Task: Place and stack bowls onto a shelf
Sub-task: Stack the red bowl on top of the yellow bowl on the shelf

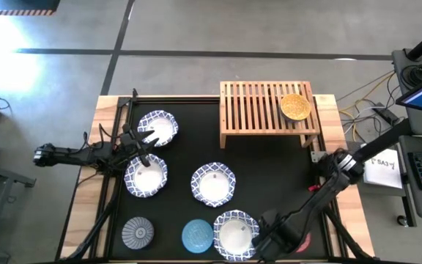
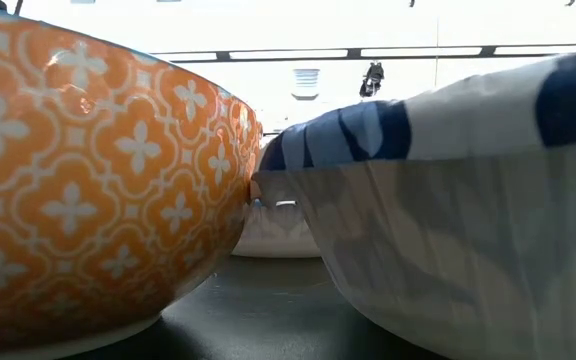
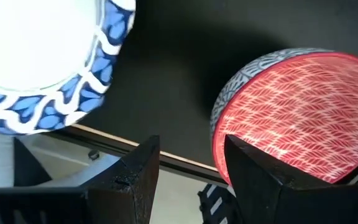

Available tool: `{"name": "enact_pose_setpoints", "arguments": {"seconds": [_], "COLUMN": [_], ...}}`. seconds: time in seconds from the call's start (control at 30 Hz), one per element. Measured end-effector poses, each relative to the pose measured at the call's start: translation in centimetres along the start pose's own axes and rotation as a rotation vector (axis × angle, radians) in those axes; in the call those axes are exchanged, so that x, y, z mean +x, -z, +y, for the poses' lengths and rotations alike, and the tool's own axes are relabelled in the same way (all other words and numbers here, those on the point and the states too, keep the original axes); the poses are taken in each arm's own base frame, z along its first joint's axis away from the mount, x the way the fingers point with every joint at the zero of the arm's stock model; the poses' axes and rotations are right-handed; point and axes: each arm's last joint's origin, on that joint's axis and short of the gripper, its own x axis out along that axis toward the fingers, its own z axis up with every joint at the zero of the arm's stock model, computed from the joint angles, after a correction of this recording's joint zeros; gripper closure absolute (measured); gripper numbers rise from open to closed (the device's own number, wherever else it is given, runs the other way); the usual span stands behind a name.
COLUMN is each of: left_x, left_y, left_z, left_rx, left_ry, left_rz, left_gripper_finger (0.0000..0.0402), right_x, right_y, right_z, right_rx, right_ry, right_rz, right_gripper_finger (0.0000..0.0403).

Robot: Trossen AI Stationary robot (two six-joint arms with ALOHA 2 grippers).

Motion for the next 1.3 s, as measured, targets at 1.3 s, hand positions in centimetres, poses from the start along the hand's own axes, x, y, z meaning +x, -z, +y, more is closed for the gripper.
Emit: {"name": "enact_pose_setpoints", "arguments": {"seconds": [1.3], "left_x": [0.0], "left_y": [0.0], "left_z": [0.0], "left_rx": [0.0], "left_ry": [-0.001], "left_rz": [0.0], "left_gripper_finger": [0.0242], "right_x": [3.7], "right_y": [-0.2], "right_z": [0.5], "right_rx": [-0.143], "right_ry": [0.145], "right_rz": [-0.002], "right_gripper_finger": [0.0389]}}
